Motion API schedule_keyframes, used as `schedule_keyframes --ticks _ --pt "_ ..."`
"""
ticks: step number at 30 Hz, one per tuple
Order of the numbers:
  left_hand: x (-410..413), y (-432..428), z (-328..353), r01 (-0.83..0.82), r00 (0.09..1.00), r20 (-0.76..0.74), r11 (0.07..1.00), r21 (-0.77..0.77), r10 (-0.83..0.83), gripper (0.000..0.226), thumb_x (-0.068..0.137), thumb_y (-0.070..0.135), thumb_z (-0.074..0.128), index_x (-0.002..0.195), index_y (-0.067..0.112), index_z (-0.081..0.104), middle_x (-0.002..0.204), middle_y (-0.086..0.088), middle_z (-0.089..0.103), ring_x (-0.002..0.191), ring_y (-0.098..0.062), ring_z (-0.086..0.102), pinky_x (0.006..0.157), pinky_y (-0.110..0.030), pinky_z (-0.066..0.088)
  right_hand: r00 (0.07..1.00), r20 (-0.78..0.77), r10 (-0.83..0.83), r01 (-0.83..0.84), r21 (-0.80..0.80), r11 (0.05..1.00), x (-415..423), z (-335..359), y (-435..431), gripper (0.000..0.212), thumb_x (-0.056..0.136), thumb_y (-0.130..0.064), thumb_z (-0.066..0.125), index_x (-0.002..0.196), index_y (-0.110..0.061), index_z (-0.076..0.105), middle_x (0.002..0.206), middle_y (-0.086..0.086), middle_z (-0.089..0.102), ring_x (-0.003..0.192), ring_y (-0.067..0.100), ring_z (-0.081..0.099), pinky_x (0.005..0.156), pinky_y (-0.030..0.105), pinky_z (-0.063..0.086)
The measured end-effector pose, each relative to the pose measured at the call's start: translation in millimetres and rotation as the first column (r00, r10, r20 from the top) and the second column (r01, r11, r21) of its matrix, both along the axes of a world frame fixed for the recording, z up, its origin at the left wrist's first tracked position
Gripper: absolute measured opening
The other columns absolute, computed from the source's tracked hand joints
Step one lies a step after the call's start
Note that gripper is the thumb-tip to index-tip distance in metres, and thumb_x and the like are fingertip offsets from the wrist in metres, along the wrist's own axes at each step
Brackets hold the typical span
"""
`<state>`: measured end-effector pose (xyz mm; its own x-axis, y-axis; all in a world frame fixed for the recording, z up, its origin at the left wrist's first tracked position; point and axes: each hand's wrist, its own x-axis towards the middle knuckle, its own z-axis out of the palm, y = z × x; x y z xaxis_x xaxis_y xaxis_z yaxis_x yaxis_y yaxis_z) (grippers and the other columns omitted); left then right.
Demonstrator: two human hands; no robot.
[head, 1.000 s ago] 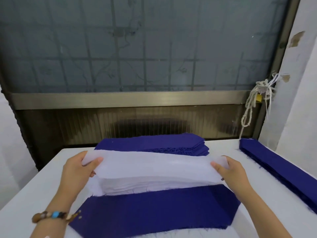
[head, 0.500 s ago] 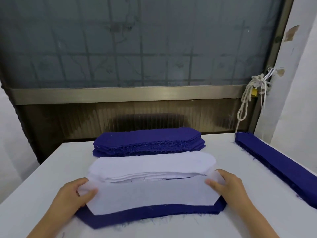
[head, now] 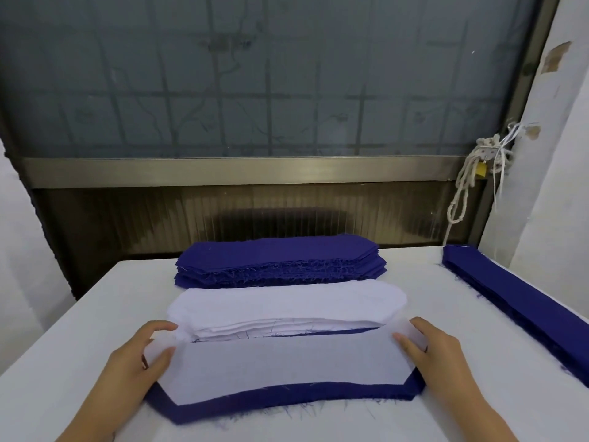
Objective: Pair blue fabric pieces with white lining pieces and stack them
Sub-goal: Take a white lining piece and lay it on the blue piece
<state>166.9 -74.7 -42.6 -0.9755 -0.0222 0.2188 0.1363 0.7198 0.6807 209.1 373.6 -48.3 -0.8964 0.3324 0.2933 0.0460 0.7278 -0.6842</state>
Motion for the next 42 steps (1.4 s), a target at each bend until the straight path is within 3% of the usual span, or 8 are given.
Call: schedule_keyframes --ticks 3,7,14,17,22,29,34,42 --pt "0.2 0.2 0.8 -0.007 1.000 0.010 1.000 0.005 0.007 0.040 0.090 0.020 0.064 0.110 0.052 0.051 0.108 0.028 0.056 0.094 -0.006 0.054 0.081 -0.013 0.042 1.000 0.008 -0.016 0.016 -0.020 1.000 1.8 1.6 0.0 0.031 0.089 -0.022 0.067 0.073 -0.007 0.045 0.059 0.000 0.039 0.059 0.020 0.032 0.055 0.027 0.030" --pt "2.4 3.7 0.2 -0.015 0.998 0.056 0.999 -0.028 0.017 0.040 0.089 0.021 0.067 0.107 0.054 0.051 0.101 0.020 0.060 0.088 -0.006 0.057 0.080 -0.029 0.048 0.999 0.024 -0.026 0.026 0.001 1.000 2.7 1.9 -1.0 0.032 0.090 -0.022 0.065 0.072 -0.008 0.043 0.058 -0.001 0.039 0.057 0.019 0.032 0.055 0.028 0.030" --pt "6.2 4.9 2.8 -0.038 0.994 0.102 0.998 -0.048 0.042 0.031 0.086 0.029 0.070 0.105 0.048 0.054 0.090 0.003 0.061 0.061 -0.017 0.057 0.070 -0.027 0.047 0.994 0.090 -0.055 0.055 0.003 0.999 3.9 3.7 -4.7 0.014 0.086 -0.024 0.069 0.088 -0.021 0.056 0.068 -0.002 0.058 0.066 0.015 0.053 0.058 0.025 0.039" --pt "7.2 5.1 3.1 -0.045 0.996 0.076 0.998 -0.044 0.048 0.027 0.088 0.024 0.067 0.103 0.043 0.056 0.080 0.001 0.059 0.060 -0.018 0.055 0.067 -0.027 0.047 0.991 0.091 -0.097 0.102 -0.059 0.993 3.3 3.6 -2.8 0.013 0.088 -0.022 0.066 0.094 -0.021 0.055 0.071 0.003 0.060 0.069 0.019 0.056 0.061 0.030 0.042" --pt "9.0 5.1 4.3 -0.073 0.995 0.062 0.997 -0.013 0.073 0.019 0.092 0.013 0.061 0.095 0.031 0.059 0.069 -0.006 0.057 0.062 -0.019 0.052 0.065 -0.026 0.045 0.987 0.069 -0.143 0.147 -0.060 0.987 1.9 1.9 -1.3 0.018 0.091 -0.014 0.062 0.103 -0.019 0.049 0.063 0.008 0.055 0.062 0.019 0.054 0.056 0.023 0.039" --pt "9.6 7.5 6.3 -0.076 0.996 0.055 0.997 -0.007 0.077 0.014 0.090 0.010 0.063 0.089 0.024 0.061 0.070 -0.009 0.057 0.063 -0.020 0.051 0.066 -0.027 0.042 0.989 0.057 -0.136 0.138 -0.028 0.990 3.3 1.7 -1.4 0.013 0.090 -0.010 0.062 0.092 -0.020 0.053 0.062 0.009 0.054 0.060 0.021 0.053 0.056 0.026 0.041" --pt "7.0 5.2 2.8 -0.099 0.995 0.034 0.995 -0.001 0.099 0.017 0.087 0.007 0.066 0.085 0.024 0.062 0.068 -0.007 0.056 0.061 -0.021 0.051 0.065 -0.029 0.042 0.987 0.026 -0.160 0.158 0.077 0.984 2.9 -0.1 -1.7 0.012 0.092 -0.016 0.060 0.086 -0.025 0.056 0.081 -0.004 0.047 0.064 0.009 0.052 0.056 0.019 0.035" --pt "2.1 -2.6 -4.5 -0.110 0.993 -0.035 0.993 -0.035 0.109 0.029 0.080 0.001 0.070 0.080 0.030 0.065 0.070 -0.001 0.055 0.063 -0.020 0.053 0.063 -0.027 0.044 0.985 0.049 -0.163 0.159 0.083 0.984 -0.1 -2.4 0.4 0.013 0.096 -0.017 0.053 0.087 -0.027 0.055 0.082 -0.007 0.047 0.065 0.006 0.051 0.056 0.017 0.034"
